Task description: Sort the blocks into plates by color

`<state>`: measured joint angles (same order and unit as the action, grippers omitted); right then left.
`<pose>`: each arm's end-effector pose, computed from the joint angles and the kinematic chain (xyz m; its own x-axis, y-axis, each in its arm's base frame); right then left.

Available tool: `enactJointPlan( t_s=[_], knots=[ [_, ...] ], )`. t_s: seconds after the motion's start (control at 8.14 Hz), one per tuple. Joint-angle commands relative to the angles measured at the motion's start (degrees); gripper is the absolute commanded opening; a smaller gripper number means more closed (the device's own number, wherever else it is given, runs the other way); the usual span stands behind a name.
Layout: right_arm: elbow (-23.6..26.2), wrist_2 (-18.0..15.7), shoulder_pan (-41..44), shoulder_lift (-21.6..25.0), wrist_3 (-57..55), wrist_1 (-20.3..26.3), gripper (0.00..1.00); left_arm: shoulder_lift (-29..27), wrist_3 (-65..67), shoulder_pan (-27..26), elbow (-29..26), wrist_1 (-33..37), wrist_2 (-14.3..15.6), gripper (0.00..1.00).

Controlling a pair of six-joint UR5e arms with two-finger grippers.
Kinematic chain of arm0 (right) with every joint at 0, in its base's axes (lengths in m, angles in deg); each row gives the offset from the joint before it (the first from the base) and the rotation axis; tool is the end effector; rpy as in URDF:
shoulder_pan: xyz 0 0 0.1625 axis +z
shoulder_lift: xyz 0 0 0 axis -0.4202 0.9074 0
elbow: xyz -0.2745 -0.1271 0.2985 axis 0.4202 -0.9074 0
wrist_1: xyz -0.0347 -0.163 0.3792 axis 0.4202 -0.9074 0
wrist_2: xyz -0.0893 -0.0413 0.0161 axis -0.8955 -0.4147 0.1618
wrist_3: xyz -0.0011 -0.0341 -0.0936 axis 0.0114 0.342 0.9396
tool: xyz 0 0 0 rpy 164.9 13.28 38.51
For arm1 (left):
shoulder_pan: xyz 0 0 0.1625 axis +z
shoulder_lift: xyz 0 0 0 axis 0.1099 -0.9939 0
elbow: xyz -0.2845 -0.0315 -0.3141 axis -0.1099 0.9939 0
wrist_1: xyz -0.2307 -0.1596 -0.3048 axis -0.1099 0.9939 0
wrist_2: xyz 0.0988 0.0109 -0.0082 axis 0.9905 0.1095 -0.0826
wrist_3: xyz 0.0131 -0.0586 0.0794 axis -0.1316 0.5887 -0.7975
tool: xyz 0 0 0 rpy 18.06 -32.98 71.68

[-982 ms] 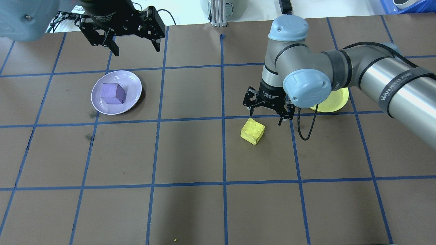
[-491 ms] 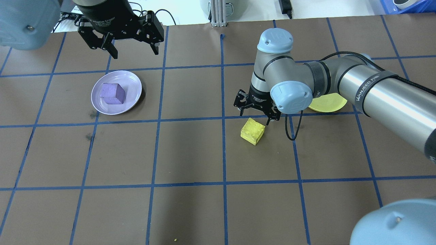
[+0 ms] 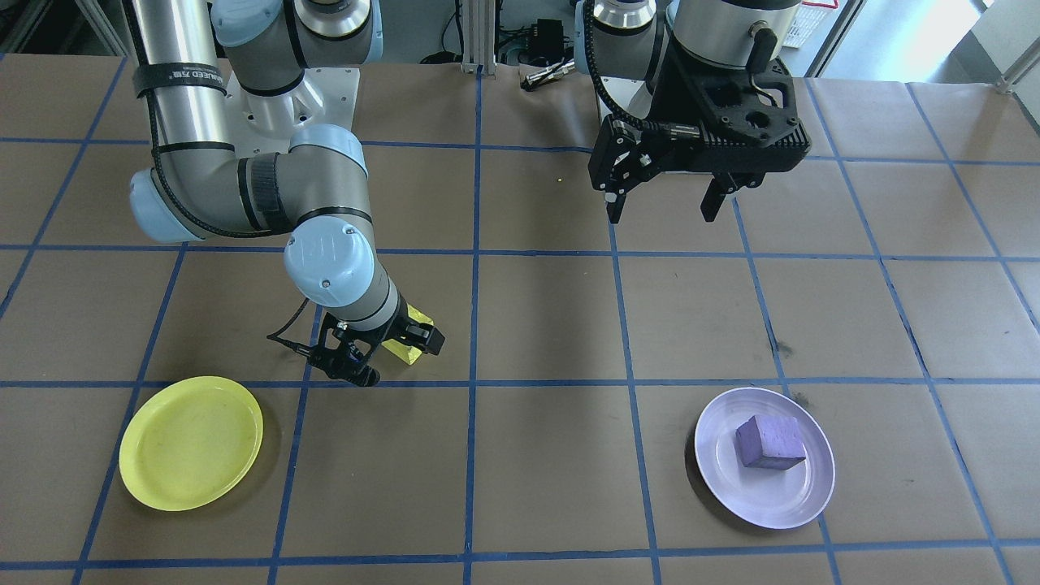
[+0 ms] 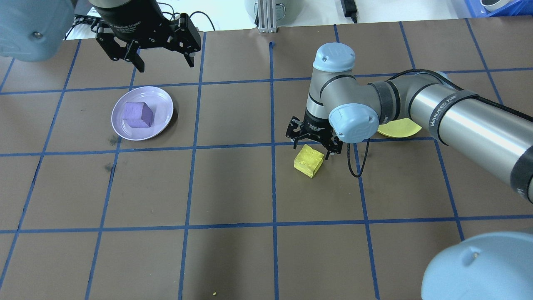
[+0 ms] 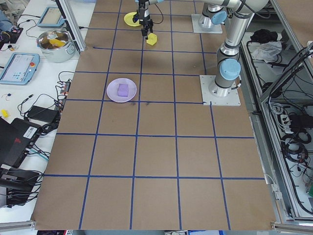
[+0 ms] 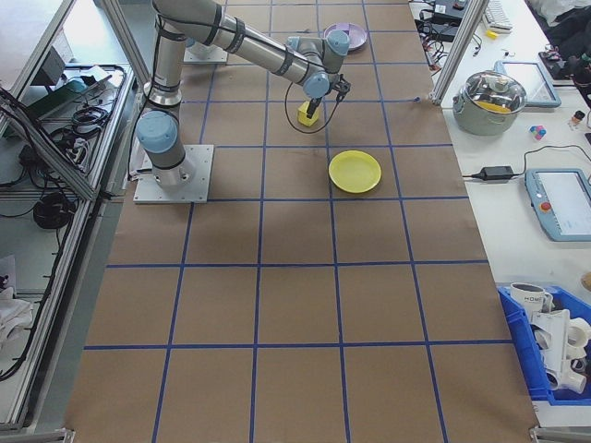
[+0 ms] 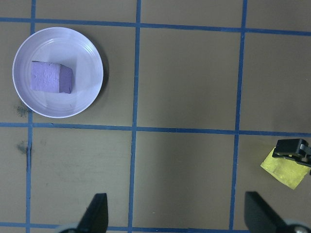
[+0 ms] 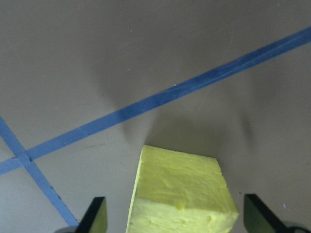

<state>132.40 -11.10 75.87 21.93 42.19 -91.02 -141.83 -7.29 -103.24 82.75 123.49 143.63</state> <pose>0.2484 -0.5332 0.2111 -0.9157 0.4019 0.0029 0.3935 0.8950 0.2101 -0.1958 -0.5122 0.5439 -0.9981 -0.0596 0.0145 -0.0610 0.9903 -0.1247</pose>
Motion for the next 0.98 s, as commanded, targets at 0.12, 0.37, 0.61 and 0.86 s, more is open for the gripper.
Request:
enactJointPlan(
  t_s=[0.12,0.37,0.61,0.86],
  knots=[
    [1.1,0.1,0.0,-0.1,0.4,0.1,1.0,-0.1,0.0,0.0,0.2,0.1,-0.4,1.0],
    [1.5,0.1,0.0,-0.1,0.5,0.1,1.0,0.0,0.0,-0.1,1.2,0.0,-0.4,1.0],
    [1.5,0.2,0.0,-0.1,-0.2,-0.7,0.42,0.2,0.0,-0.1,1.2,0.0,-0.1,1.0],
    [1.5,1.4,0.0,-0.1,0.4,-0.7,0.02,0.5,-0.1,-0.1,1.2,0.0,0.1,1.0]
  ],
)
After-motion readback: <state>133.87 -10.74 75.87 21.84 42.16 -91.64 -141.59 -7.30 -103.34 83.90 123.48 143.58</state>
